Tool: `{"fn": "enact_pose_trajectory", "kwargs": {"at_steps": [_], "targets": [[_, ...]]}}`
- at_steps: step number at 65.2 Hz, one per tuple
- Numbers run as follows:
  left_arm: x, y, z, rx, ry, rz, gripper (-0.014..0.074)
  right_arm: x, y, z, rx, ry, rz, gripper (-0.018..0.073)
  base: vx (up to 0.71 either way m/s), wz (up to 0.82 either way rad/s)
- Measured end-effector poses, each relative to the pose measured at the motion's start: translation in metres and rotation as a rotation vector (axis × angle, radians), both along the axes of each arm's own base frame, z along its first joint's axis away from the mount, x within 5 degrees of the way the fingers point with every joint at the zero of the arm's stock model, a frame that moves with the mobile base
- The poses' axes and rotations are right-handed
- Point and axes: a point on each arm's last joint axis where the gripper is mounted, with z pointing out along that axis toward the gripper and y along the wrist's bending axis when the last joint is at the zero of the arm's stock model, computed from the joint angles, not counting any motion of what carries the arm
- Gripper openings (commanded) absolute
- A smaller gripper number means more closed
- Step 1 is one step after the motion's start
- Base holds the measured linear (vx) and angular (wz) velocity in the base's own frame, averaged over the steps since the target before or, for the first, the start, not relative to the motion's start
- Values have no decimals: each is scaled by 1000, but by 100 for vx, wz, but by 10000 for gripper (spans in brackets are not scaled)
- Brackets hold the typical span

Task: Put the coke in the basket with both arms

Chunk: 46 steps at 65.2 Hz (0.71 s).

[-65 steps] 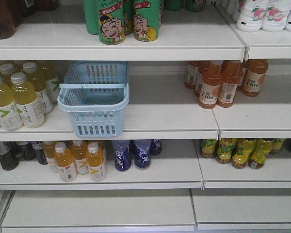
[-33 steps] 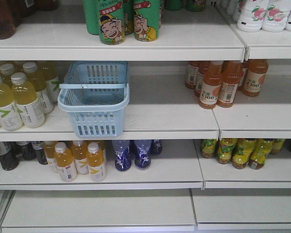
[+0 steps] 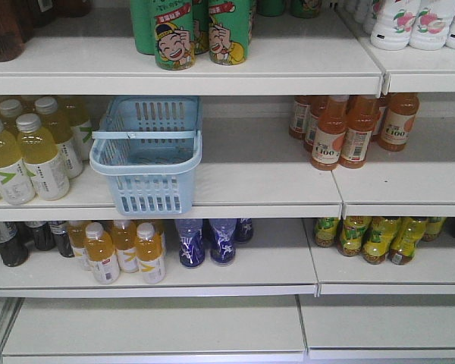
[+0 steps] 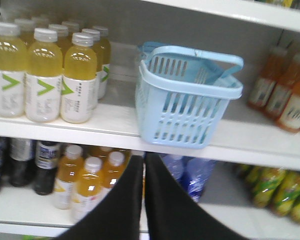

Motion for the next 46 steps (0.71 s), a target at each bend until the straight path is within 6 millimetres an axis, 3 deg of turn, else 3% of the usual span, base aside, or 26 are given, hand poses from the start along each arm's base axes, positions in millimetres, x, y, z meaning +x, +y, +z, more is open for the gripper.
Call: {"fn": "enact_pose_trajectory", "kwargs": {"at_steps": [8, 25, 46], "targets": [[0, -3, 2, -307, 8, 5, -6, 0, 0, 0, 0, 0, 0, -5, 0, 0], [0, -2, 10, -484, -68, 13, -6, 0, 0, 0, 0, 0, 0, -5, 0, 0], [0, -1, 21, -1308, -47, 23, -6, 0, 0, 0, 0, 0, 0, -5, 0, 0]]}}
